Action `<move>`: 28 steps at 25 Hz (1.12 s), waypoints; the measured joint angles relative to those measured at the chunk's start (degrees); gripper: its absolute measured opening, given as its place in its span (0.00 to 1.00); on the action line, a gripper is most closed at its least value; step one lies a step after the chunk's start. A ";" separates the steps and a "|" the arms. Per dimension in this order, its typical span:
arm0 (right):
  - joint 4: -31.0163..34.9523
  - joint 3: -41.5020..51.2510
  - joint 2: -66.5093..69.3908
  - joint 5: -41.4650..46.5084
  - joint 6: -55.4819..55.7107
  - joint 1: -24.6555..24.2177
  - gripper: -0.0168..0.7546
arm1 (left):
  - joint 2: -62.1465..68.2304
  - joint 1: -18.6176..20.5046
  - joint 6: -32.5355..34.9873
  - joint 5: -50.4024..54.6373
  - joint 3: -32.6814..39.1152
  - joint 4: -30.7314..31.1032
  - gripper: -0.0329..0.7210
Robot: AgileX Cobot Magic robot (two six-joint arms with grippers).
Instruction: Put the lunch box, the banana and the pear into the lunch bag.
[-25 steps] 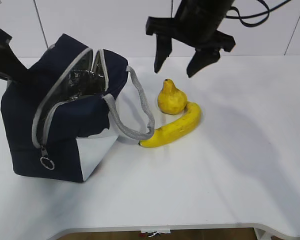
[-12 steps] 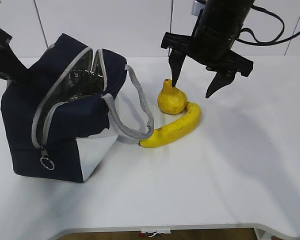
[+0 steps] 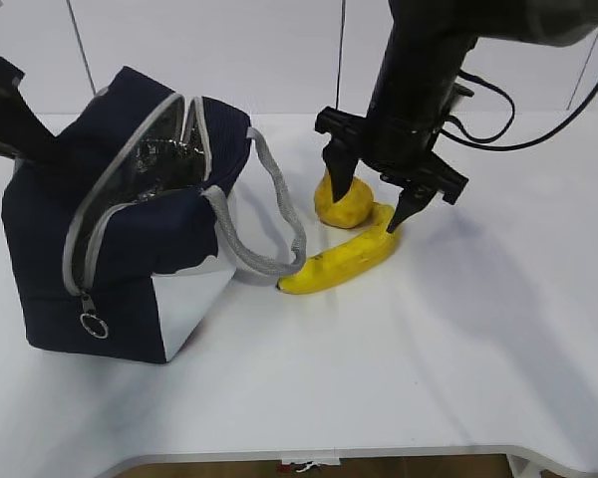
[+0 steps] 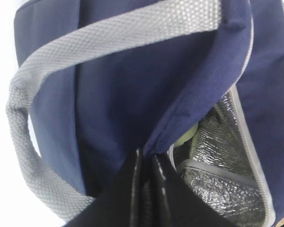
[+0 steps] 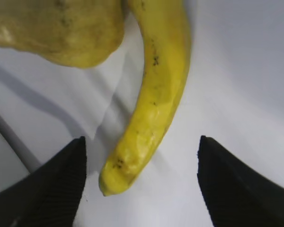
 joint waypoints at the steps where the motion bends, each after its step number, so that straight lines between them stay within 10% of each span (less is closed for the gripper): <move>1: -0.15 0.00 0.50 -0.98 1.01 0.00 0.77 | 0.00 0.00 0.00 -0.09 0.00 0.00 0.05; 28: -3.71 0.00 8.12 -3.66 8.43 0.00 0.77 | 0.00 0.00 0.00 -1.32 0.00 0.57 0.05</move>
